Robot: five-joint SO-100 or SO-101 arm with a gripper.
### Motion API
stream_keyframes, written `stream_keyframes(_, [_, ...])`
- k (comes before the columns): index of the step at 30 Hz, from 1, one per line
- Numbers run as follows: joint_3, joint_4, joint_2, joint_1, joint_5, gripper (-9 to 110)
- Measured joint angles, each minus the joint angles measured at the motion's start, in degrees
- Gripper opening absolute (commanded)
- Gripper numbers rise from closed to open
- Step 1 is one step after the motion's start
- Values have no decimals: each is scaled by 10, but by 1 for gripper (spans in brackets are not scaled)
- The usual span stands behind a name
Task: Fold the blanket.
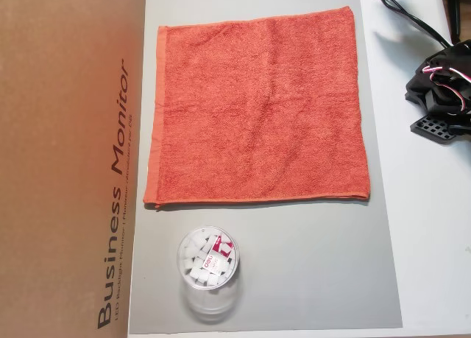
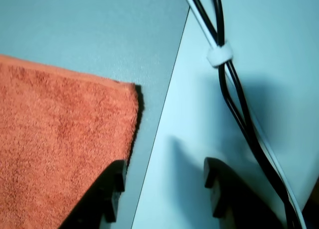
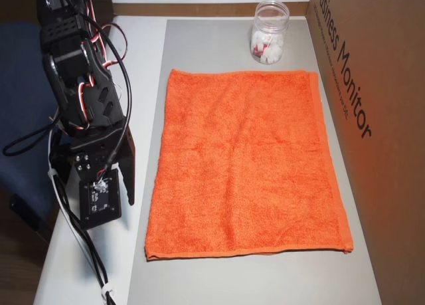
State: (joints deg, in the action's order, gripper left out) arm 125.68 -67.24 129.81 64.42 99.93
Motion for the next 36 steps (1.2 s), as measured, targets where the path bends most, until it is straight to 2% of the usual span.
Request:
stream_keyframes(24, [-1, 199, -207, -42, 0, 16])
stream_keyframes(36, [-1, 210, -269, -57, 0, 16])
